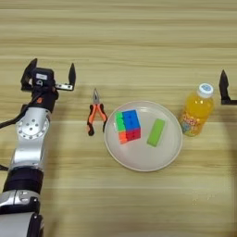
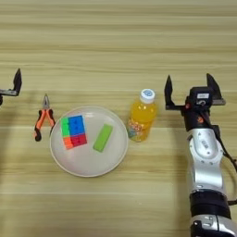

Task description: Move the objects on the table

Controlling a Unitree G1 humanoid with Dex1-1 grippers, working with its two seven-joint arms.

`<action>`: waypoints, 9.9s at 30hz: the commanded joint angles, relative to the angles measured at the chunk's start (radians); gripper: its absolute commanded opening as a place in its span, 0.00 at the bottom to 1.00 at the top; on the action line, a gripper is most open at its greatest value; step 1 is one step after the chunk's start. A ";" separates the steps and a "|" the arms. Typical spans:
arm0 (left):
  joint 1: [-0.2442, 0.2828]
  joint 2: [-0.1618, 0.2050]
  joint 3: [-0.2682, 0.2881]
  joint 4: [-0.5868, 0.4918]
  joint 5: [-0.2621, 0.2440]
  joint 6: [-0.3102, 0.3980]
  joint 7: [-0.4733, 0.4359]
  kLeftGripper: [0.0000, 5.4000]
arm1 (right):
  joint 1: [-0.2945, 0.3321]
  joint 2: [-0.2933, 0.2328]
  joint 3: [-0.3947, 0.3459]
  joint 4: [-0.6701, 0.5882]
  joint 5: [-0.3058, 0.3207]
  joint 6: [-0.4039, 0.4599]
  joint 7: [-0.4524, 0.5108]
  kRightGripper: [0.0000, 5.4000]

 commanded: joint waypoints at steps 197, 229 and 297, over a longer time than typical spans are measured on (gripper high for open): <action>0.047 0.023 -0.394 -0.603 -0.296 0.341 -0.760 0.63 | -0.182 -0.330 0.297 -0.938 0.519 1.086 0.644 0.81; -0.057 -0.035 -0.182 -0.271 -0.151 0.204 -0.452 0.63 | -0.099 -0.145 0.134 -0.697 0.560 0.761 0.598 1.00; -0.190 -0.219 -0.161 0.322 0.016 0.102 -0.198 0.63 | -0.133 0.097 0.121 -0.148 0.103 0.257 0.119 1.00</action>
